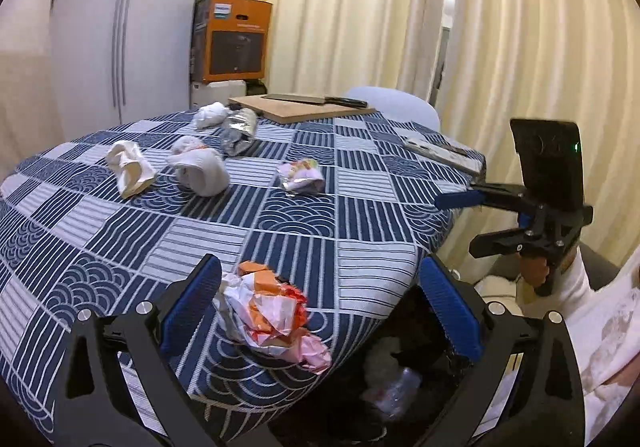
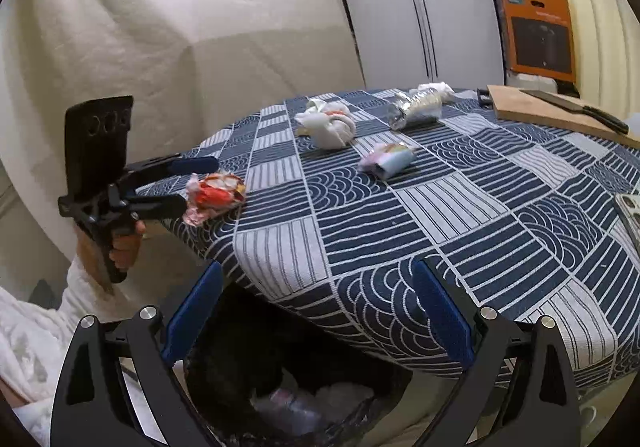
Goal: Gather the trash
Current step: 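Grasp the crumpled orange-and-white wrapper with the left tool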
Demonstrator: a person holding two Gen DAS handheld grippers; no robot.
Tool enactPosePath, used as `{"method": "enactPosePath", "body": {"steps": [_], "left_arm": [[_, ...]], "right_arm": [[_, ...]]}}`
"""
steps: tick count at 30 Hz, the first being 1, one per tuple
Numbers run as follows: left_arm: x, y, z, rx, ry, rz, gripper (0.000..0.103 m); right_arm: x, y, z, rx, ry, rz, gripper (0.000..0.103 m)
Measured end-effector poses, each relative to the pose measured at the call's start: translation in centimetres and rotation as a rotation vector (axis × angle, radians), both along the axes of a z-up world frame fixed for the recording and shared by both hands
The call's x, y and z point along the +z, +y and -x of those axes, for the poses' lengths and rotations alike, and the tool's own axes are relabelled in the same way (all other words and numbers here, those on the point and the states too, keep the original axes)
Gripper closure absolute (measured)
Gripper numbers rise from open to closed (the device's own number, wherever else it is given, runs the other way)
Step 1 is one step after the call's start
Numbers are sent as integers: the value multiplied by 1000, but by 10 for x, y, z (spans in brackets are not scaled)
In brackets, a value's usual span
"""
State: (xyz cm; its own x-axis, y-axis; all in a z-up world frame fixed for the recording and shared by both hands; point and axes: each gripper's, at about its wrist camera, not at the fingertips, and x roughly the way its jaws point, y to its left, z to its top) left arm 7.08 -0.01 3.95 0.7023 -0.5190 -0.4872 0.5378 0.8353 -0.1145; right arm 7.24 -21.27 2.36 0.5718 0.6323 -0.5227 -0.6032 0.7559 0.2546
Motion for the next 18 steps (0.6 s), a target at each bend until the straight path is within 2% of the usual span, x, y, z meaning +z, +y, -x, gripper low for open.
{"method": "enactPosePath", "body": {"steps": [6, 18], "left_arm": [[-2, 7, -1, 55, -10, 10, 6], [-12, 5, 2, 130, -11, -27, 6]], "right_arm": [[0, -1, -9, -22, 0, 14, 11], [5, 8, -33, -44, -8, 48, 11]]}}
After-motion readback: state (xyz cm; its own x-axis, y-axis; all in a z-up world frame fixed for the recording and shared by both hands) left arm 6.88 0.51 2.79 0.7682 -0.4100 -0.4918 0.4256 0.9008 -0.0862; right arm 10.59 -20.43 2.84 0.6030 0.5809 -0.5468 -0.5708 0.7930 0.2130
